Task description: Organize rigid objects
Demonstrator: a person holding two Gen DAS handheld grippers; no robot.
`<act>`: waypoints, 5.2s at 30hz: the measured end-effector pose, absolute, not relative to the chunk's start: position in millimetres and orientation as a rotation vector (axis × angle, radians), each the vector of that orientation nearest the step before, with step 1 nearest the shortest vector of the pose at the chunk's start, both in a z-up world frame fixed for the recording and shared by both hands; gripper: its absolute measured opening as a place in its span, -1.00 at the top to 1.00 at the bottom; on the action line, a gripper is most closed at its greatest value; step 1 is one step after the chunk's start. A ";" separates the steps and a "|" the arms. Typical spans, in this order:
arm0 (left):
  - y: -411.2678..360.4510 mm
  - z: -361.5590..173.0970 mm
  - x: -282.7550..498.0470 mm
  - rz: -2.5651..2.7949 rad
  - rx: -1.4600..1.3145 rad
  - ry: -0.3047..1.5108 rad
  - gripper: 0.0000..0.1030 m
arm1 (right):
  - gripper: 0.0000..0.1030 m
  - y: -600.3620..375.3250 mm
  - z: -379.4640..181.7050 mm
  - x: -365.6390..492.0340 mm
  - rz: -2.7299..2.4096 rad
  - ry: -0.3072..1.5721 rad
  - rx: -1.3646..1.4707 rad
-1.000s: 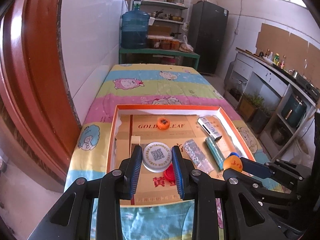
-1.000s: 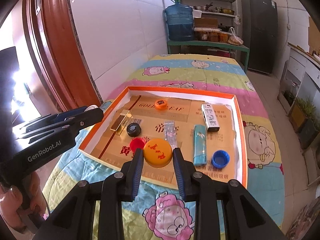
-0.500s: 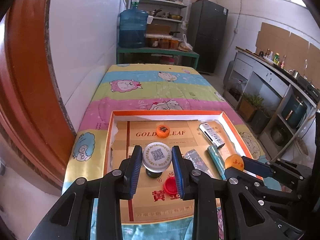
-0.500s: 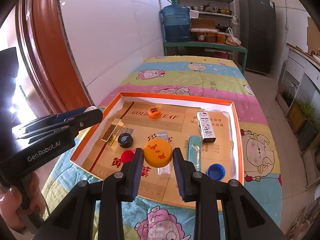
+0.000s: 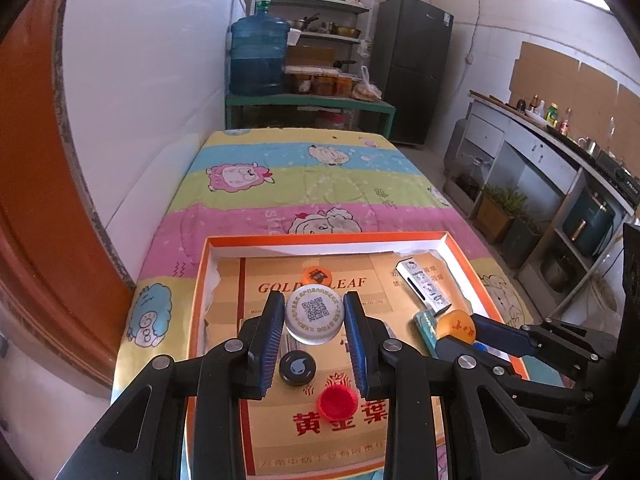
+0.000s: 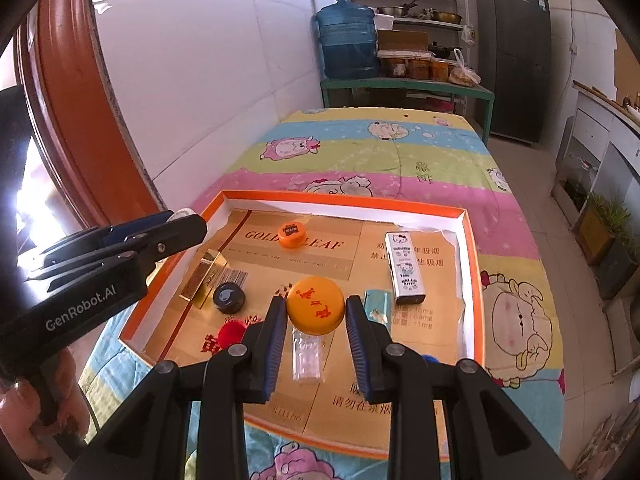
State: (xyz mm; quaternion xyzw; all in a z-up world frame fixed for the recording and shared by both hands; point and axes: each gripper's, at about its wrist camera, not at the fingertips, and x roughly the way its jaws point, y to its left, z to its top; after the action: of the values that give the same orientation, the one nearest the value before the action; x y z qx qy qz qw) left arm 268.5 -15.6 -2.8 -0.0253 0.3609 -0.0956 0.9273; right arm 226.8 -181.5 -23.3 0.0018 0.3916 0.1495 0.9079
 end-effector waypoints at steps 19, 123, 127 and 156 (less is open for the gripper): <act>-26.8 -12.6 301.0 -0.183 -0.037 0.785 0.40 | 0.41 -181.4 -26.9 260.9 0.322 0.824 -0.009; -17.3 -63.5 353.9 -0.239 -0.140 0.962 0.25 | 0.13 -170.8 -62.1 327.7 0.292 0.965 -0.105; -17.8 -59.2 348.5 -0.231 -0.121 0.954 0.26 | 0.10 -173.7 -59.6 323.1 0.284 0.958 -0.096; -11.5 -30.8 285.1 -0.151 -0.076 0.845 0.25 | 0.09 -189.7 -27.1 245.2 0.096 0.815 -0.039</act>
State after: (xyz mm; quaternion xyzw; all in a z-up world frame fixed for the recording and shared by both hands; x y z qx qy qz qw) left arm 285.1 -11.5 -30.8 -0.0370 0.4095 -0.0733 0.9086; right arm 245.2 -189.7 -27.1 -0.0191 0.3962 0.0468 0.9168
